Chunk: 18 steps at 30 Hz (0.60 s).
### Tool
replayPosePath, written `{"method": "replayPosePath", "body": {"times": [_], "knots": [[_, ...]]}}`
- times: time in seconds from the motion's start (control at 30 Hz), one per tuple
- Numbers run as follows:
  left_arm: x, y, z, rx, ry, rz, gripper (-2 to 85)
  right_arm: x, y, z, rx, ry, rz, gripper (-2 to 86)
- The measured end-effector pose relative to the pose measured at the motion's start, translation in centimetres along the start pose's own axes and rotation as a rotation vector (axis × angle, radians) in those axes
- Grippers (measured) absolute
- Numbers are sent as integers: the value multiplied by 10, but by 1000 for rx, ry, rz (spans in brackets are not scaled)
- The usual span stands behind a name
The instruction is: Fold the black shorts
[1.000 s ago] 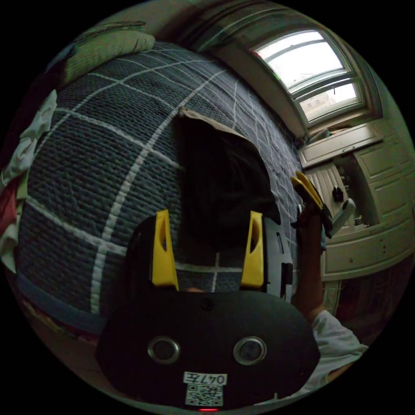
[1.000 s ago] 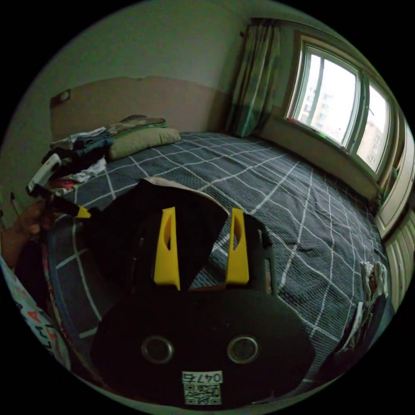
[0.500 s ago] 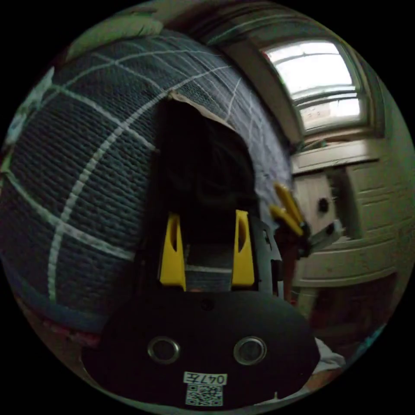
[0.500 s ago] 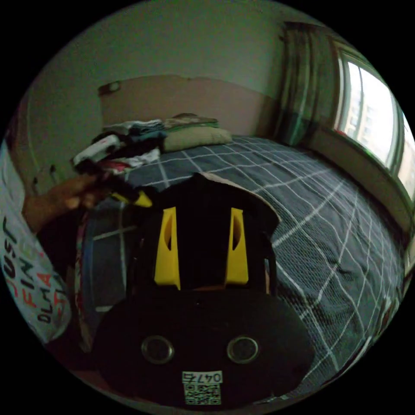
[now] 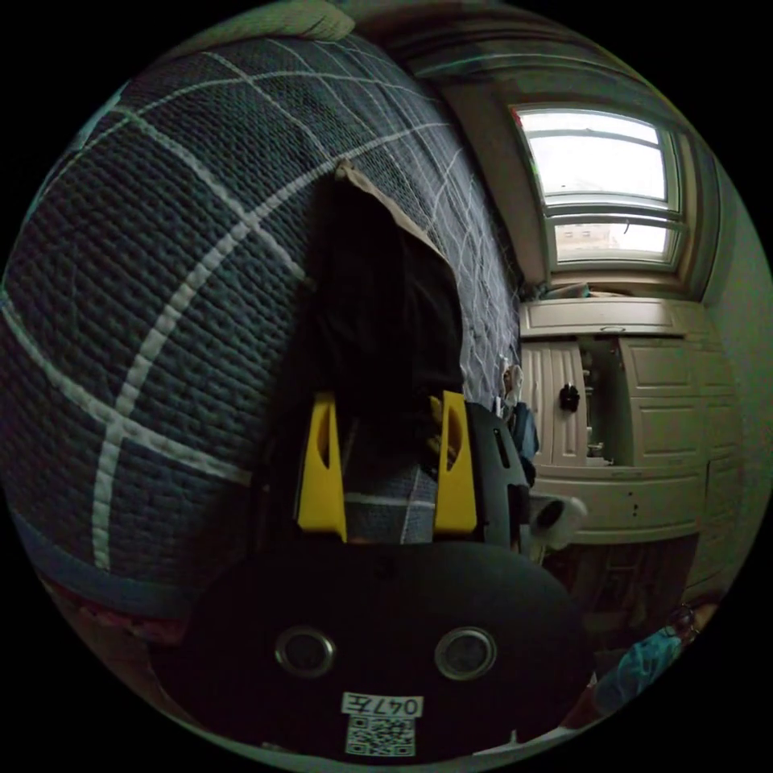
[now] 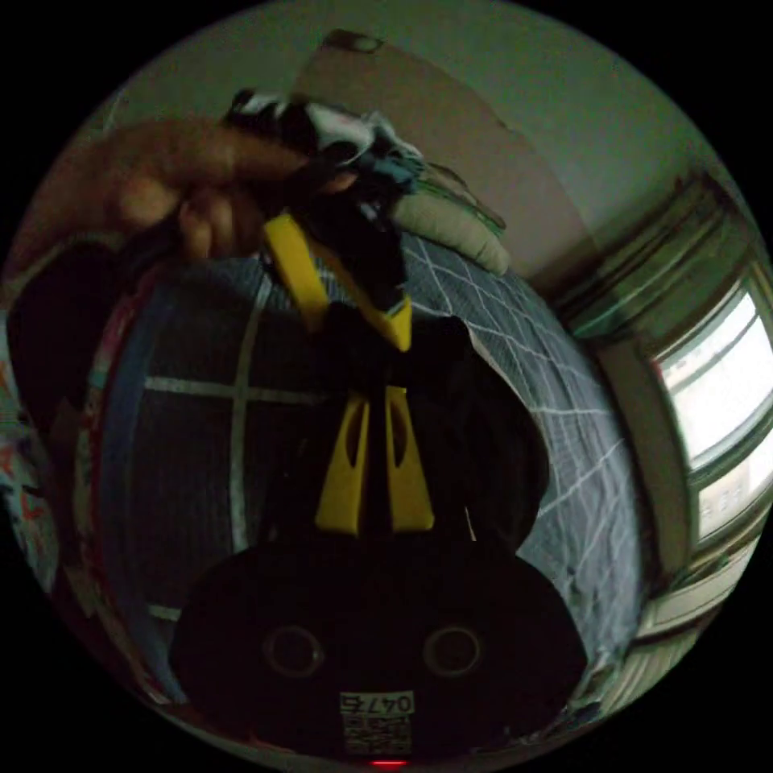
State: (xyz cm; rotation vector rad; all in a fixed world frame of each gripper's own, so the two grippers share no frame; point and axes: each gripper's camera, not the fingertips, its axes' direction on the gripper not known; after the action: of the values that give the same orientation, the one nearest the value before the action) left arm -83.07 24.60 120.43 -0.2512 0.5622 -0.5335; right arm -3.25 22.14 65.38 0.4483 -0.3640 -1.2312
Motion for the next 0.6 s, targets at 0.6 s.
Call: {"method": "replayPosePath", "body": {"times": [0.6], "knots": [[15, 36, -31, 20, -28, 66, 33, 129, 36, -31, 170, 37, 371, 82]]}}
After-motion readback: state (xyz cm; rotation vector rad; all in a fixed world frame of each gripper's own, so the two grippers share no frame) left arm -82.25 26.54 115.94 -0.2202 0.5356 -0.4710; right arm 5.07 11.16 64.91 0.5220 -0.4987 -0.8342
